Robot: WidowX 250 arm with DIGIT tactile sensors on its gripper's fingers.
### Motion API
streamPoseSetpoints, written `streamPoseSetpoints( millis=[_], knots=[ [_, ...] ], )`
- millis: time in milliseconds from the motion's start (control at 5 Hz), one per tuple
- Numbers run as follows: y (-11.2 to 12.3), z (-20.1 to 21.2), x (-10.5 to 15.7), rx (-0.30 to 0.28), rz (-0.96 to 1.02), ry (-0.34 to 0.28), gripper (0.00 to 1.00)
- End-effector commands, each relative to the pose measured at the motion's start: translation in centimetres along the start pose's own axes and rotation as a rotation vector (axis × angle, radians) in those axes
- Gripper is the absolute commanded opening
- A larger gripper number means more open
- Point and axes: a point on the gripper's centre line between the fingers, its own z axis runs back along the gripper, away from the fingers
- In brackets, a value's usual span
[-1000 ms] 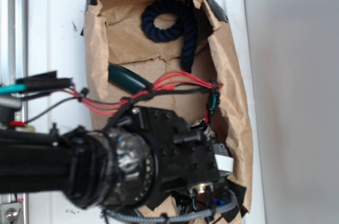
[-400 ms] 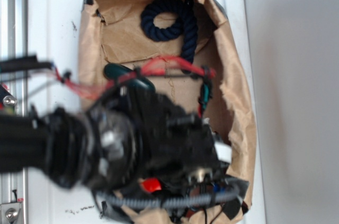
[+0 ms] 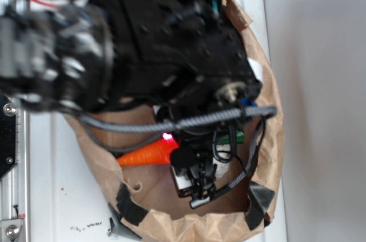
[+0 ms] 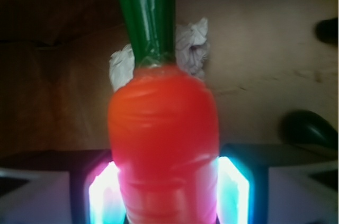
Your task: Grab the carrot.
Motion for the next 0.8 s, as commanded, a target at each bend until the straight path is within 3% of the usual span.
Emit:
streamPoseSetpoints(
  millis=[0, 600],
  knots=[
    [-0.5, 8.0, -0.1, 0.119, -0.016, -0.165, 0.0],
    [0.3, 9.8, 0.8, 0.245, 0.093, -0.197, 0.0]
  ],
)
